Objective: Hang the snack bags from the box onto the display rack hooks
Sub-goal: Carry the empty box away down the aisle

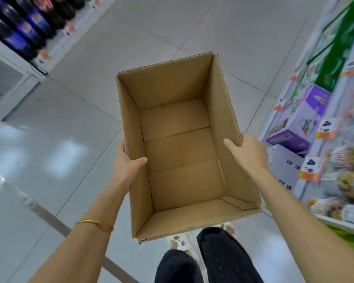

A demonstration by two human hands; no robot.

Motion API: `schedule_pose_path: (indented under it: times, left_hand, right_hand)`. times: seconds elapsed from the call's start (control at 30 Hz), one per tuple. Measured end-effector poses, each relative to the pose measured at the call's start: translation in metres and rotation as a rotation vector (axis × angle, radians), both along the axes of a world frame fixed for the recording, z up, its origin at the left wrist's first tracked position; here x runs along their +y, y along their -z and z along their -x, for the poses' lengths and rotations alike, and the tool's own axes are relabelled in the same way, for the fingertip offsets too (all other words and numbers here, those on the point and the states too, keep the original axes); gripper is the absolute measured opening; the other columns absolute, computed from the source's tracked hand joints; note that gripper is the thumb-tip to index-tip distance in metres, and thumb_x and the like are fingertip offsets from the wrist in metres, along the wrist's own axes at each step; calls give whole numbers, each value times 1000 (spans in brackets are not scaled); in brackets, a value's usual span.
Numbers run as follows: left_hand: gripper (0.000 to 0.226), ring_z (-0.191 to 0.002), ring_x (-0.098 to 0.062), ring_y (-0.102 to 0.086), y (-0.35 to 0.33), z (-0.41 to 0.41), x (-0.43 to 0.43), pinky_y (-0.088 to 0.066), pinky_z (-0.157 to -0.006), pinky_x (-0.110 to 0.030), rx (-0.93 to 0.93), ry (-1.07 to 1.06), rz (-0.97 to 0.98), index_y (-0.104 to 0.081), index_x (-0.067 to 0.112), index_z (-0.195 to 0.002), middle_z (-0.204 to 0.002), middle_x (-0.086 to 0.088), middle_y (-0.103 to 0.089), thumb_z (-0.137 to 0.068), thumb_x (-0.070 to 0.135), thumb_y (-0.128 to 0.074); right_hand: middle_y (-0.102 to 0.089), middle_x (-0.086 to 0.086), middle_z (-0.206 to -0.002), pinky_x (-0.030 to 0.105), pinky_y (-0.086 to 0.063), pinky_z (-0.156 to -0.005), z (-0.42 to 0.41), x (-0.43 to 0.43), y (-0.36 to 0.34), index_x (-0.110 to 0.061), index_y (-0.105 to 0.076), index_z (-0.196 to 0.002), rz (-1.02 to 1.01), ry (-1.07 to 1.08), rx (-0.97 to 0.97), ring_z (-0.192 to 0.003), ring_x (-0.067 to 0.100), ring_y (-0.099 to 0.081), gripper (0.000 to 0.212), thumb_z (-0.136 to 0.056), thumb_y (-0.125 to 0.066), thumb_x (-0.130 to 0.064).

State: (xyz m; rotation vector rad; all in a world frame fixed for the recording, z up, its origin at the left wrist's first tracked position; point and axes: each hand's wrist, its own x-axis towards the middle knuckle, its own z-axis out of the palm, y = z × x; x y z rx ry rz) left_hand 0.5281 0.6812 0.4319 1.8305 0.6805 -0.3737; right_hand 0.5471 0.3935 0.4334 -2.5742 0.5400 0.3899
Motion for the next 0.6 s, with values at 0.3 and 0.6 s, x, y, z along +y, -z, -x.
schedule_pose_path:
  times: [0.3,0.6]
  left_hand:
    - [77,-124,-23,-49,-60,-247,-112,-43,-102,-44,-150,344,-92,-30,26,-144,-139,0,-48,-81,0,-66]
    - [76,-121,-22,-52,-103,-536,-191,-46,-99,-46,-254,532,-143,-33,28,-143,-136,1,-51,-80,-4,-62]
  right_hand:
    - [-61,18,-99,37,-41,-67,-148,-104,-52,-1,-49,-104,57,306,15,-94,35,-57,43,-87,-62,-38]
    - [-61,18,-104,31,-36,-67,-390,-186,-92,2,-50,-116,30,438,-42,-98,35,-56,44,-90,-58,-33]
